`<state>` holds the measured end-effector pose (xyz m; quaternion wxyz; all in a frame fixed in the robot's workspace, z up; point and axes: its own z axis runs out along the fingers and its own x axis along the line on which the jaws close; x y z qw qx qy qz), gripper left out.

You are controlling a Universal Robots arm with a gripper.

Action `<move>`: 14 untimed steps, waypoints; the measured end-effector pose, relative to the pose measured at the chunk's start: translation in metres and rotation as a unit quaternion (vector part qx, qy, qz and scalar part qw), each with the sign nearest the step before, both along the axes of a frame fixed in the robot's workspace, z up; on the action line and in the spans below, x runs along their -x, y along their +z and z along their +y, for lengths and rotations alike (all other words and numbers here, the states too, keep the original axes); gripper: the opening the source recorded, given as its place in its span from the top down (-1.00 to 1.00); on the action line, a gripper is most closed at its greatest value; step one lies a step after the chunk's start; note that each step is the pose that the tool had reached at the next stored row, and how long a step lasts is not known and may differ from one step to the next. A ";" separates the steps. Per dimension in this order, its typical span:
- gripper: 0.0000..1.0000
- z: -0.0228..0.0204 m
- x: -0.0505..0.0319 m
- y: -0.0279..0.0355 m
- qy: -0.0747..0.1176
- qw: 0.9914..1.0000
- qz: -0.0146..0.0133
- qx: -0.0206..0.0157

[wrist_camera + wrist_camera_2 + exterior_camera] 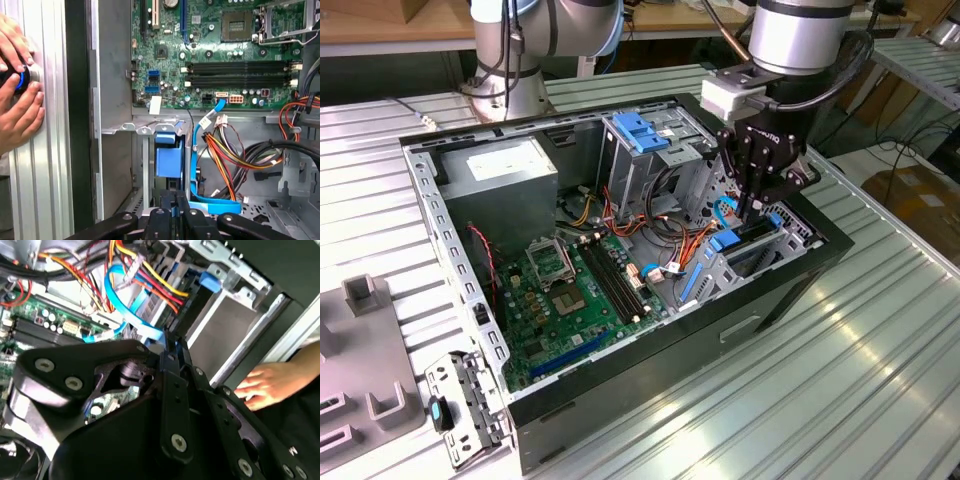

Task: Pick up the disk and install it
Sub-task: 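Insert the second disk wire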

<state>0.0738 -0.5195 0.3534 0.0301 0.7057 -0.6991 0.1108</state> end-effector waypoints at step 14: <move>0.68 -0.0101 0.0022 -0.0046 0.000 0.999 -0.018 -0.041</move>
